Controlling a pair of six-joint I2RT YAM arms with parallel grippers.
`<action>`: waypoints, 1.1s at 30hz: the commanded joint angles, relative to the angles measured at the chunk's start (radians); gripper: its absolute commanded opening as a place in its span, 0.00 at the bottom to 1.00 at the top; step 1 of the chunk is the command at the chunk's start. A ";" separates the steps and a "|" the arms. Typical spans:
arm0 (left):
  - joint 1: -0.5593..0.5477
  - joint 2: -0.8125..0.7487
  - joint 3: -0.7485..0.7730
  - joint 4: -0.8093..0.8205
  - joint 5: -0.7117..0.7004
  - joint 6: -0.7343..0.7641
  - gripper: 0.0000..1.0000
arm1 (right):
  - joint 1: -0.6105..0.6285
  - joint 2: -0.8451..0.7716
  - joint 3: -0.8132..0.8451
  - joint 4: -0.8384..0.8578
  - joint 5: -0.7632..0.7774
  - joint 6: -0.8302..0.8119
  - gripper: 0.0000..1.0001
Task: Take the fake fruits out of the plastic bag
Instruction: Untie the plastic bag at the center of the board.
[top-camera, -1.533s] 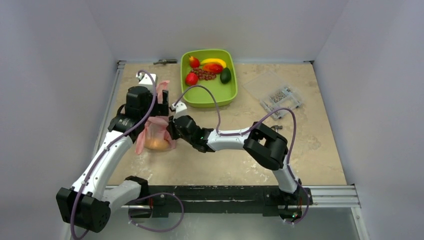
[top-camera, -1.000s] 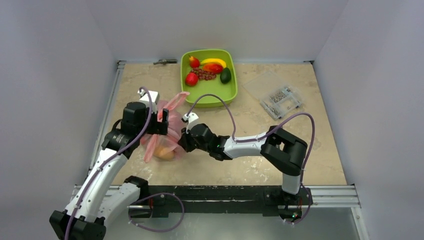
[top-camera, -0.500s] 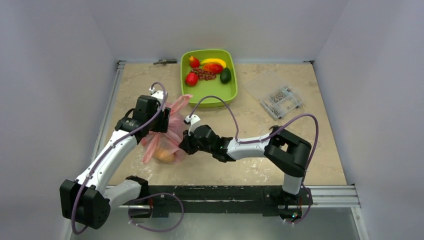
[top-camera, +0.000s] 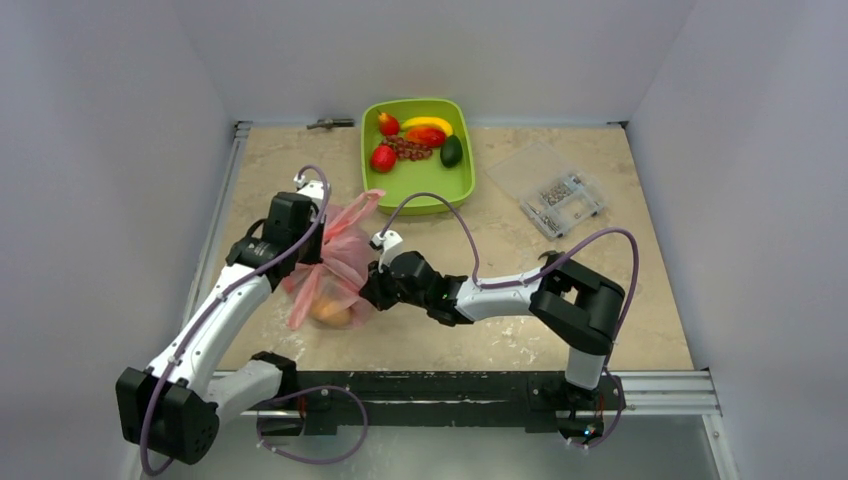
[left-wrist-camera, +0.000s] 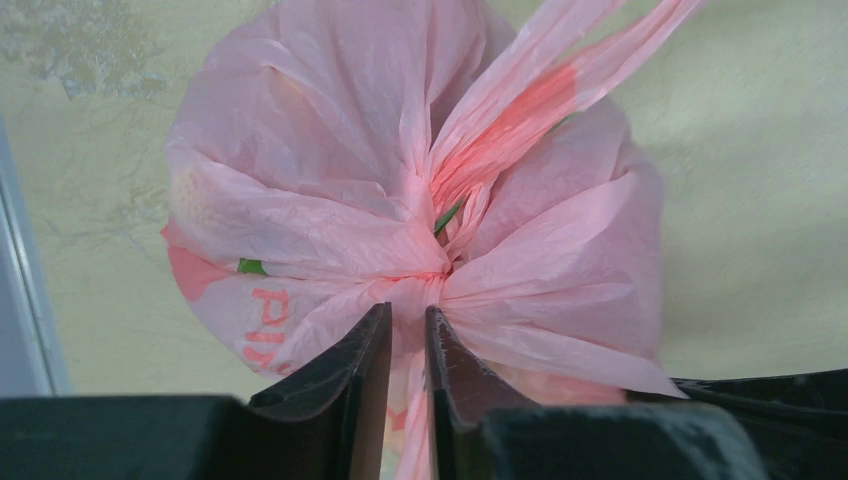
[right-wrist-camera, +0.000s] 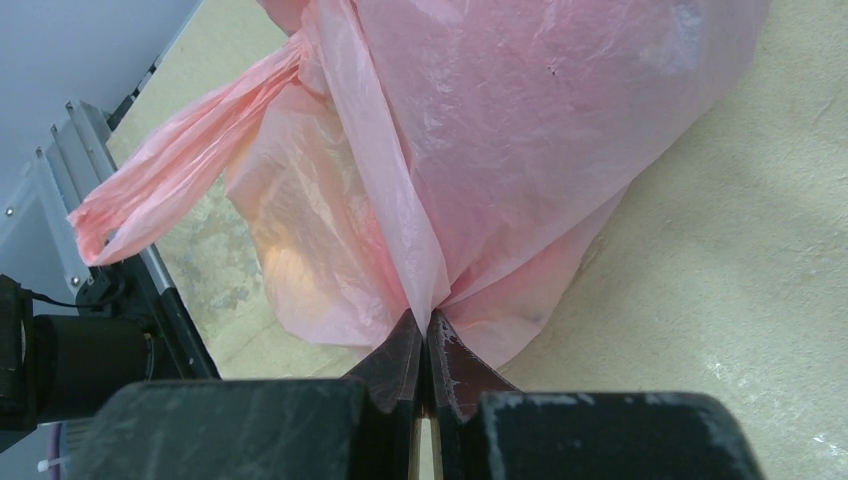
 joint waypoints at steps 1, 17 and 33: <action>0.003 0.058 0.035 -0.034 -0.031 0.016 0.09 | 0.008 -0.048 -0.011 0.017 0.007 0.007 0.00; 0.003 -0.004 0.015 0.003 0.029 0.036 0.00 | 0.009 -0.145 -0.047 -0.015 0.103 -0.024 0.00; 0.003 -0.102 -0.028 0.060 -0.019 0.018 0.00 | 0.013 -0.033 0.274 -0.138 0.177 -0.326 0.70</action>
